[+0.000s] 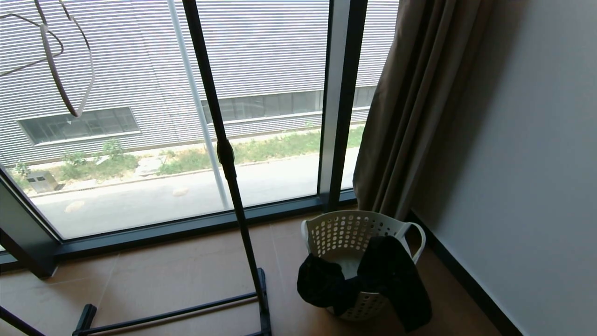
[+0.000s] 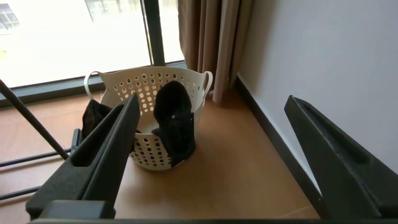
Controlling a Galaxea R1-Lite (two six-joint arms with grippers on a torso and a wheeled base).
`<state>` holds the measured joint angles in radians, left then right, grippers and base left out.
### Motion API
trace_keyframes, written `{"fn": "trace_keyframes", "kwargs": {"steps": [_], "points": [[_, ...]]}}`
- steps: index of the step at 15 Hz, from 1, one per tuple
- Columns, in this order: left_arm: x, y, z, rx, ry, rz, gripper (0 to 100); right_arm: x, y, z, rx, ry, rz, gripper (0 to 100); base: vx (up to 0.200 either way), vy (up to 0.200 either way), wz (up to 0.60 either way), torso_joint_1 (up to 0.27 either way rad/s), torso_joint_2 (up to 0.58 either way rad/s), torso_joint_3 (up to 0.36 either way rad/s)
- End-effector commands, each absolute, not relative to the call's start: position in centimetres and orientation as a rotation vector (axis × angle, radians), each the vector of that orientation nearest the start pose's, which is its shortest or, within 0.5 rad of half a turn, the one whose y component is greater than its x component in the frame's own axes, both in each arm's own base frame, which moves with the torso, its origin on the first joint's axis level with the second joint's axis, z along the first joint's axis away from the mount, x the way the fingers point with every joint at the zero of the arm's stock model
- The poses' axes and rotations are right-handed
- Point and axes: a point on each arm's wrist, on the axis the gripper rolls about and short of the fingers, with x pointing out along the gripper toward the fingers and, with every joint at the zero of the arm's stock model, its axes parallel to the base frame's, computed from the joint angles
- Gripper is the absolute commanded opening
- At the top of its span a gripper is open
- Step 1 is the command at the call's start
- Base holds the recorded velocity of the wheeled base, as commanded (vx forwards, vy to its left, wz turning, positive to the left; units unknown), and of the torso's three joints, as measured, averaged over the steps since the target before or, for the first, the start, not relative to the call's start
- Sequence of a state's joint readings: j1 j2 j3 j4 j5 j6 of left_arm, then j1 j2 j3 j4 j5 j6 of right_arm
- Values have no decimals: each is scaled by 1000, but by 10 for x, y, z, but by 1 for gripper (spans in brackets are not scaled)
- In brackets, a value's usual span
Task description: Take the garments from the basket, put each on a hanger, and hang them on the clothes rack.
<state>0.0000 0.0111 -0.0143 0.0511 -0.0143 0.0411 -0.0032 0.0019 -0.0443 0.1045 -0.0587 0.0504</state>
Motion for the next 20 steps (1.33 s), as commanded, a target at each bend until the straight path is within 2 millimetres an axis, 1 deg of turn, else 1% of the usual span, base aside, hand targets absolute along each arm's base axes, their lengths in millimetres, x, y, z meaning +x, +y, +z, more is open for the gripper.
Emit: {"fn": "trace_keyframes", "kwargs": {"steps": [1,6,20], "points": [[-23,0,74,41,49,-16,100,-26,-1,77,49,61,-64,100,0,0,0,0,0,0],[-23,0,75,41,49,-16,100,-26,-1,77,50,61,-63,100,0,0,0,-1,0,-23],[-23,0,75,41,49,-16,100,-26,-1,77,50,61,-64,100,0,0,0,1,3,-191]]}}
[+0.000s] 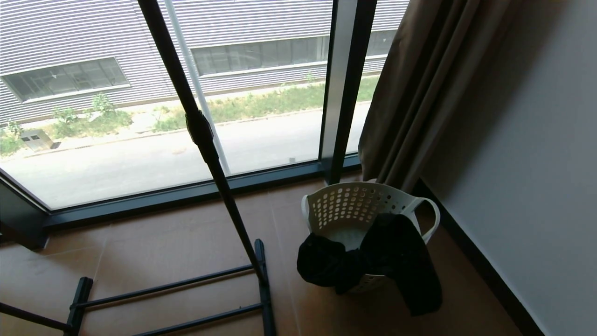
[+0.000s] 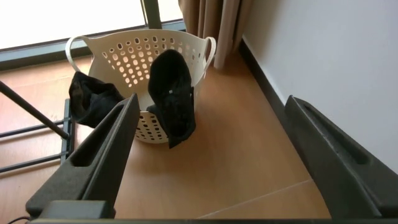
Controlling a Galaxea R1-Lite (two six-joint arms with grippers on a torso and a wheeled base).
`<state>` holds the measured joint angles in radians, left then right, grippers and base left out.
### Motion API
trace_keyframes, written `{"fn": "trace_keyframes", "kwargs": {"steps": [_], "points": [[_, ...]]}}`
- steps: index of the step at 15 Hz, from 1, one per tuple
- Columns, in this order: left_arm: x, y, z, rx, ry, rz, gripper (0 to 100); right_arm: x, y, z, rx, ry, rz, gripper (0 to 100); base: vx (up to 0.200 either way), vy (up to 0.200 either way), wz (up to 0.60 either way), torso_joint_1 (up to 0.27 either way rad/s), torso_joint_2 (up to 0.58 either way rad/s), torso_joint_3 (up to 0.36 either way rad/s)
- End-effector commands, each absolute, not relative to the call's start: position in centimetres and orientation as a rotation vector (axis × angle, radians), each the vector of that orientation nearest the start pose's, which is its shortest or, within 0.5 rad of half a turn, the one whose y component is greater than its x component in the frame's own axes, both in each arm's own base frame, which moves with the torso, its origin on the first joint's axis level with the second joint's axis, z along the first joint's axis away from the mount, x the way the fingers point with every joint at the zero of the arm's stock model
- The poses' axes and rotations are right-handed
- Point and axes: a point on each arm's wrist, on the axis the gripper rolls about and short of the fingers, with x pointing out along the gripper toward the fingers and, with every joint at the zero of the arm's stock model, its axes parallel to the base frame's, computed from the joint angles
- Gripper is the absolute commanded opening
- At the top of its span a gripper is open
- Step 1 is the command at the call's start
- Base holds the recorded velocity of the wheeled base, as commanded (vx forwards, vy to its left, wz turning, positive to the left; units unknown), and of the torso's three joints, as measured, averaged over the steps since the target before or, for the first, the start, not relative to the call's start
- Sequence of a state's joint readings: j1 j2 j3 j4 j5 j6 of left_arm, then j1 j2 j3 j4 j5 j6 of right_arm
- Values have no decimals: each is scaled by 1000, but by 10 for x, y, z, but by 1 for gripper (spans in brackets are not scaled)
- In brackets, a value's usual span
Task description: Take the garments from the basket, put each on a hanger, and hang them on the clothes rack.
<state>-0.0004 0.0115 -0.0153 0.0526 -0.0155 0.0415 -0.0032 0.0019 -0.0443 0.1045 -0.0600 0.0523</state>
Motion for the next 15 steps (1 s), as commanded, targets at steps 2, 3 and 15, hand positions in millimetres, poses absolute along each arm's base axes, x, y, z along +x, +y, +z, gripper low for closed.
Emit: {"fn": "trace_keyframes", "kwargs": {"steps": [2,3,15], "points": [[-23,0,75,43,49,-18,100,-26,-1,77,52,61,-65,100,0,0,0,7,7,-193],[-23,0,75,43,49,-18,100,-26,-1,77,52,61,-65,100,0,0,0,7,2,-198],[-23,0,75,43,50,-16,100,-26,-1,77,52,61,-65,100,0,0,0,3,1,-200]]}}
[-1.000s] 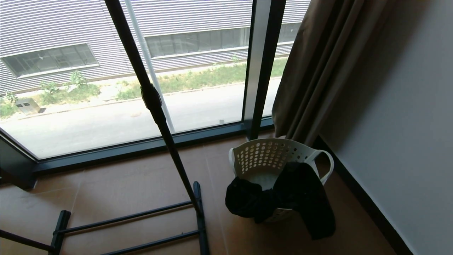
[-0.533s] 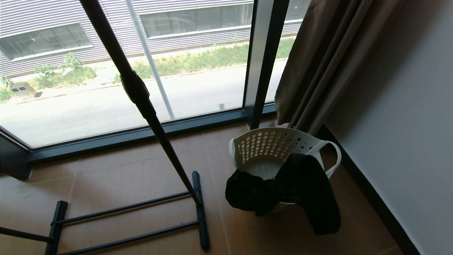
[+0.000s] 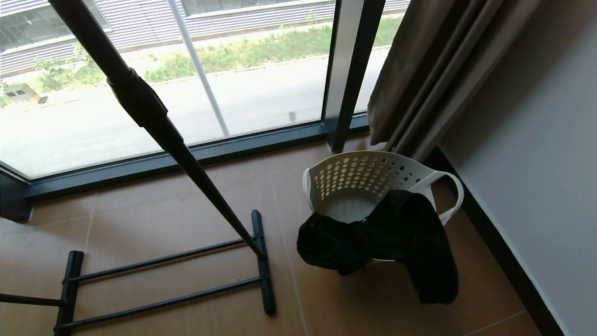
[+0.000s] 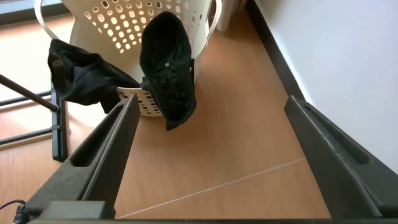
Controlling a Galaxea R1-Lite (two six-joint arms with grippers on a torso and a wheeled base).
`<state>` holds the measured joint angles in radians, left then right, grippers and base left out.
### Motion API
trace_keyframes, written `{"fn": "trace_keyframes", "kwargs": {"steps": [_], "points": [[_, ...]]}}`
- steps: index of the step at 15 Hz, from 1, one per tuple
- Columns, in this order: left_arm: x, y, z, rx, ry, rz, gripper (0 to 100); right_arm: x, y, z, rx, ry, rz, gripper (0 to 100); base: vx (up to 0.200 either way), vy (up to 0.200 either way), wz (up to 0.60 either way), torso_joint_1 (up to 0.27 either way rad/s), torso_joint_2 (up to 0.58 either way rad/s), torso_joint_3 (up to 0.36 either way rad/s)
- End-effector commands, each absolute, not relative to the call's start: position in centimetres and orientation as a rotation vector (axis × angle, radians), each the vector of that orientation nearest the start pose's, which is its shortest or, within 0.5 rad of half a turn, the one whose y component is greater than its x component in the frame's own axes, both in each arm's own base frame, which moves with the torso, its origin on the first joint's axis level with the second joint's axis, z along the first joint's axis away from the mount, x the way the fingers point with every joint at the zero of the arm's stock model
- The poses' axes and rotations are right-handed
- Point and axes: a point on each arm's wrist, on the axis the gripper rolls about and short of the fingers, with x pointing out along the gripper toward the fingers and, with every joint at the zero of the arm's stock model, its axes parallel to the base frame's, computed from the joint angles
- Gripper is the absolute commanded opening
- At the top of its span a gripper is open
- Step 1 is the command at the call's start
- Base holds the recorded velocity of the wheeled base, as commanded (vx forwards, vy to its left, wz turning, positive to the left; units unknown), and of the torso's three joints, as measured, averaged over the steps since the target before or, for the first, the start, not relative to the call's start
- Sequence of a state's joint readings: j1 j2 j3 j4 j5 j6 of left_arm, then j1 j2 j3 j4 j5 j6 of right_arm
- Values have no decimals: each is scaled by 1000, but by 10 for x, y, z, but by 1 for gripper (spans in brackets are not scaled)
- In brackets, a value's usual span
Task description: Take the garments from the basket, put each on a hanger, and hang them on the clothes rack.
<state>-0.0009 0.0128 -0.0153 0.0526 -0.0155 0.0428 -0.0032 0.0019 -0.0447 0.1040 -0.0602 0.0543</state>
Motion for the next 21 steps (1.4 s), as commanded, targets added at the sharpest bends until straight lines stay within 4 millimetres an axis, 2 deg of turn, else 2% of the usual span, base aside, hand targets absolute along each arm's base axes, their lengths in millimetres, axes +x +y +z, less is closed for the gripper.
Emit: {"fn": "trace_keyframes", "kwargs": {"steps": [1,8,9,12,14,16,17,19,21], "points": [[-23,0,75,43,49,-18,100,-26,-1,77,52,61,-65,100,0,0,0,7,2,-188],[-23,0,74,43,50,-16,100,-27,-1,80,-14,69,-64,100,0,0,0,2,4,-170],[-23,0,75,43,49,-16,100,-24,-2,91,-83,105,-54,100,0,0,0,0,0,0],[-23,0,74,43,50,-16,100,-7,-1,116,-131,213,13,100,0,0,0,0,0,0],[-23,0,74,43,49,-16,100,14,2,132,-231,318,155,100,0,0,0,0,0,0],[-23,0,74,43,50,-15,100,48,11,149,-297,451,273,100,0,0,0,0,0,0],[-23,0,74,43,50,-16,100,55,14,152,-307,473,291,100,0,0,0,0,0,0],[-23,0,74,43,50,-15,100,111,34,174,-448,569,380,100,0,0,0,0,0,0],[-23,0,74,43,50,-16,100,163,49,180,-590,629,428,100,0,0,0,0,0,0]]}}
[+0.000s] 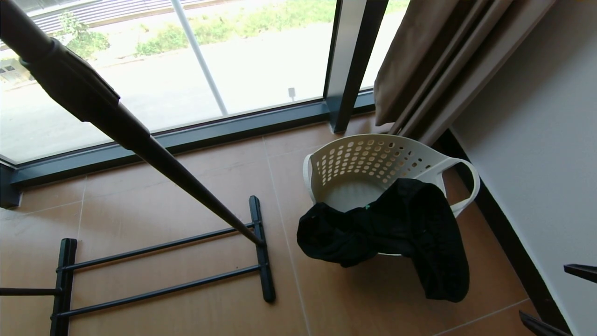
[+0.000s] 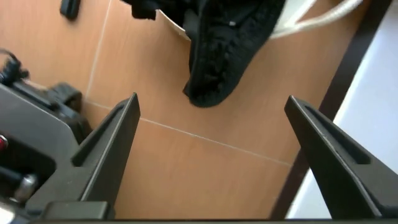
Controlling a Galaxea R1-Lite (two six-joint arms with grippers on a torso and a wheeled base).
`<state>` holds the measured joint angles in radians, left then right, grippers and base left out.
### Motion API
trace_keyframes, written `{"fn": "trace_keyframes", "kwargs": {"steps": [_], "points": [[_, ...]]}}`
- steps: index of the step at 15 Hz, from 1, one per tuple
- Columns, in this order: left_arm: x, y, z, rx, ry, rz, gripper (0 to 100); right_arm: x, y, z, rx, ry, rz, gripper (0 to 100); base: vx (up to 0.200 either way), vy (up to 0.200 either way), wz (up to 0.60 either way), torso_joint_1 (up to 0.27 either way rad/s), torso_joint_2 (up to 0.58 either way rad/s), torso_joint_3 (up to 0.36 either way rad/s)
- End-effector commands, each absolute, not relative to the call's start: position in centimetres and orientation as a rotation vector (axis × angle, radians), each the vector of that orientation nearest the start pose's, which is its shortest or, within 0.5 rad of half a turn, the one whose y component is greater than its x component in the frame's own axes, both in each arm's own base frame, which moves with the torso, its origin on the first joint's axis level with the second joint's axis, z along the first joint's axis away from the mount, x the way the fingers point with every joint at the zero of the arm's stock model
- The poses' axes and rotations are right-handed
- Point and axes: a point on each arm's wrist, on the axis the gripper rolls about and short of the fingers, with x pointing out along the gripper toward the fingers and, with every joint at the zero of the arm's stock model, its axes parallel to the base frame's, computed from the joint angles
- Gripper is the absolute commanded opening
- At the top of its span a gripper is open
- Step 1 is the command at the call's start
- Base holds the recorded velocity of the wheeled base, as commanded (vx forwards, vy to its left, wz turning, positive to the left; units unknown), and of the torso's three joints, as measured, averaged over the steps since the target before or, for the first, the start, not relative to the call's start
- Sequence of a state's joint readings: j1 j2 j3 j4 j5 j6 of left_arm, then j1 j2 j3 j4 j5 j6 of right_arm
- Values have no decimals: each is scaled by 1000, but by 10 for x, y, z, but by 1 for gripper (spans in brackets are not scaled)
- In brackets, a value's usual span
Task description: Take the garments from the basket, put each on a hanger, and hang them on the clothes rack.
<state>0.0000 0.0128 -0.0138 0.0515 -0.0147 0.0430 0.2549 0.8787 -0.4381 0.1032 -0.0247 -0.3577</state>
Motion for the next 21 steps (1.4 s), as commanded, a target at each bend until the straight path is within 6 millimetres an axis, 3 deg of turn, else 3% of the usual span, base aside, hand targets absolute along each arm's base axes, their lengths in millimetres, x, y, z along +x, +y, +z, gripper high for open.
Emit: {"fn": "trace_keyframes", "kwargs": {"steps": [1,2,3,6,9,13,21], "points": [[-23,0,74,43,50,-16,100,187,56,180,-654,648,454,100,0,0,0,0,0,0],[-23,0,74,43,50,-16,100,202,61,181,-692,651,463,100,0,0,0,0,0,0],[-23,0,74,43,50,-16,100,235,70,185,-783,645,444,100,0,0,0,0,0,0],[-23,0,74,43,50,-16,100,300,85,181,-1019,672,348,100,0,0,0,0,0,0],[-23,0,74,41,49,-16,100,345,85,166,-1193,734,266,100,0,0,0,0,0,0],[-23,0,74,41,49,-16,100,356,82,151,-1220,794,226,100,0,0,0,0,0,0],[-23,0,74,41,49,-16,100,387,77,143,-1180,658,125,100,0,0,0,0,0,0]]}}
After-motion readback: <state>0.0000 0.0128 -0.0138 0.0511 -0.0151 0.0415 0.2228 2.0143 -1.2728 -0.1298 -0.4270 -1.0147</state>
